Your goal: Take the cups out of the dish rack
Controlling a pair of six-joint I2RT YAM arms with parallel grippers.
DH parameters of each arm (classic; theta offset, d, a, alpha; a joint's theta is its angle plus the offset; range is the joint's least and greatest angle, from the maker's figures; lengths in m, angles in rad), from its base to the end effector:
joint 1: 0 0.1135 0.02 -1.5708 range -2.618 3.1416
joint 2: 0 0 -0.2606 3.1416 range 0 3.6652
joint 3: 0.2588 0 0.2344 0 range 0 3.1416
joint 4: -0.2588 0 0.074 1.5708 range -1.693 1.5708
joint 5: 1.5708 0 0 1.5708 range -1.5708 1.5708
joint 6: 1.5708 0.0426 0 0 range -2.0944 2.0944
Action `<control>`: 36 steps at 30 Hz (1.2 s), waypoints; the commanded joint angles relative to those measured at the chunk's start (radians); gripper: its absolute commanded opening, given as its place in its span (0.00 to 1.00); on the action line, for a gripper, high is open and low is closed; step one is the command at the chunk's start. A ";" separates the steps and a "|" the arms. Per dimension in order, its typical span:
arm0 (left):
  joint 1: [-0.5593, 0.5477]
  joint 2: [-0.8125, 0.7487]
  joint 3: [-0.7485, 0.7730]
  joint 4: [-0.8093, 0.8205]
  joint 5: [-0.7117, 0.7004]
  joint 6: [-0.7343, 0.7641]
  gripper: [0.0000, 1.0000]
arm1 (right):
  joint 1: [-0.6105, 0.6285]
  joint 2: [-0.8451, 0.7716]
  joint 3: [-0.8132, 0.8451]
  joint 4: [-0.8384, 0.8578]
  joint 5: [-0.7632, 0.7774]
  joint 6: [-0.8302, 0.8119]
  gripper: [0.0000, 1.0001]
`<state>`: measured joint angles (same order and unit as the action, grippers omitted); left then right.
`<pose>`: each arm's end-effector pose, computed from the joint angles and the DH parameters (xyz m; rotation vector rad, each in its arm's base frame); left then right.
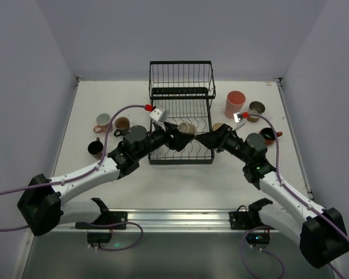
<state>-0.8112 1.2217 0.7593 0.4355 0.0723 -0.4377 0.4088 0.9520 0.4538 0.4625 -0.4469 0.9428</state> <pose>0.1884 -0.2029 0.3079 0.3733 1.6542 -1.0142 0.1844 0.0999 0.2662 0.0917 1.7913 1.3681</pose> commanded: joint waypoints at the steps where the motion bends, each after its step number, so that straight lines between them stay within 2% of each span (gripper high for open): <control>1: 0.003 -0.024 -0.034 0.157 0.188 -0.108 0.42 | 0.008 -0.029 -0.010 0.284 -0.101 0.177 0.69; 9: 0.004 -0.031 -0.026 0.220 0.279 -0.151 0.40 | 0.021 -0.024 -0.049 0.458 -0.148 0.310 0.68; 11: 0.004 -0.036 -0.026 0.212 0.259 -0.160 0.38 | 0.019 -0.028 -0.058 0.482 -0.150 0.324 0.67; 13: 0.003 -0.053 -0.031 0.194 0.215 -0.156 0.37 | 0.021 -0.076 -0.081 0.446 -0.109 0.321 0.65; 16: 0.004 -0.096 -0.025 0.174 0.146 -0.150 0.35 | 0.021 -0.160 -0.081 0.250 -0.052 0.263 0.63; 21: 0.004 -0.136 -0.006 0.169 0.098 -0.145 0.34 | 0.021 -0.263 -0.102 0.090 -0.006 0.172 0.58; 23: 0.004 -0.131 -0.008 0.172 0.107 -0.148 0.34 | 0.021 -0.314 -0.110 0.103 -0.003 0.166 0.57; 28: 0.004 -0.097 -0.023 0.219 0.210 -0.168 0.34 | 0.021 -0.329 -0.063 0.180 -0.056 0.163 0.63; 36: 0.003 -0.053 -0.020 0.296 0.371 -0.180 0.36 | 0.021 -0.122 -0.010 0.427 -0.147 0.295 0.67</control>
<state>-0.8112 1.1633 0.7269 0.5995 0.3420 -0.5926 0.4255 0.7612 0.3992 0.7338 -0.5468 1.1790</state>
